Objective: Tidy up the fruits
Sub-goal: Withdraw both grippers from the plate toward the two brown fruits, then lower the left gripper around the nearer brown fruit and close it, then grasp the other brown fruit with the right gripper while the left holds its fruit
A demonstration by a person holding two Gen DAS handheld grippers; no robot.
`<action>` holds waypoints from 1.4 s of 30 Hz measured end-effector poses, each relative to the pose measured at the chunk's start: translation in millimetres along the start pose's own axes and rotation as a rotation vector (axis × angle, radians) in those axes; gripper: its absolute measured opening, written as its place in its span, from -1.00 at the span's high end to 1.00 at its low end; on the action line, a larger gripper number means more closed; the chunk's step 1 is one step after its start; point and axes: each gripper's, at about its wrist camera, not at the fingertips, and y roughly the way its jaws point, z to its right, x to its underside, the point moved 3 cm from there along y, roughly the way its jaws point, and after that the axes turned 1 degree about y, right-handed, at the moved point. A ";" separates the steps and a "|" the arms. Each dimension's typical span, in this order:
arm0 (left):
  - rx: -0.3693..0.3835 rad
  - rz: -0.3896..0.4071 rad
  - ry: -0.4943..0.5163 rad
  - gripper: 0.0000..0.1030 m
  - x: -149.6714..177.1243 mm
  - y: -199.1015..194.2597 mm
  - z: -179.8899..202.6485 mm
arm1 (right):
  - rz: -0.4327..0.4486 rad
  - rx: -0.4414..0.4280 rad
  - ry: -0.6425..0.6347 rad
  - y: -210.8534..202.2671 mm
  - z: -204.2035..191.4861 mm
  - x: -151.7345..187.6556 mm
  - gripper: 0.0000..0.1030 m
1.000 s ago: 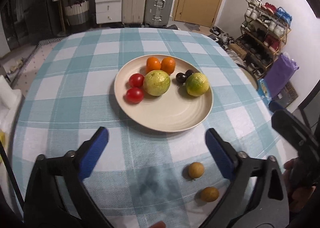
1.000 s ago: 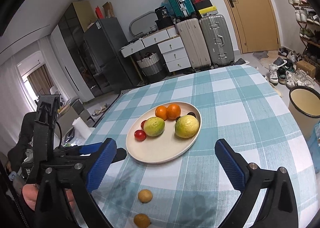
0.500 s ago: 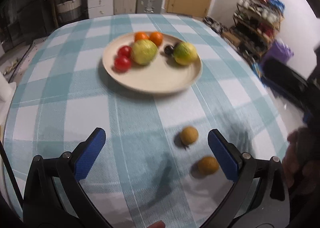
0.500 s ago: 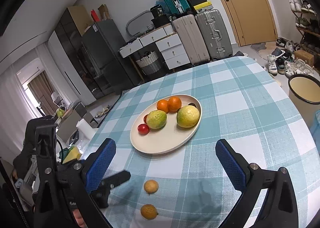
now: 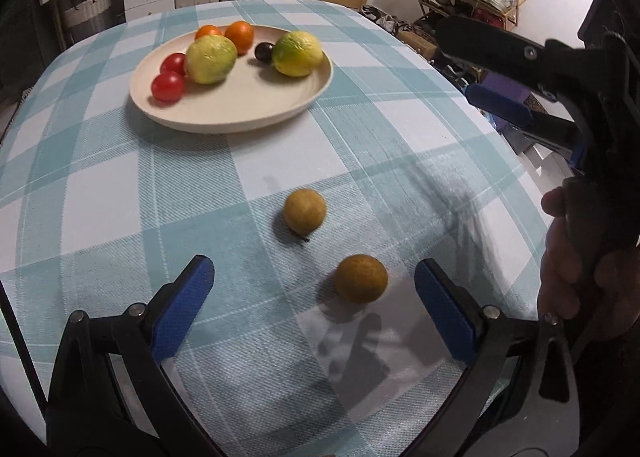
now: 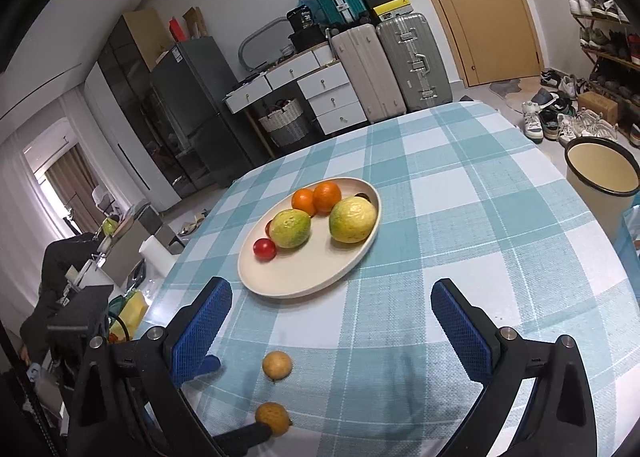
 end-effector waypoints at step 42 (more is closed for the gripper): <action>0.049 0.117 -0.209 0.50 -2.8 -43.8 -110.5 | -0.251 -0.071 -0.125 59.5 -41.8 58.0 -0.55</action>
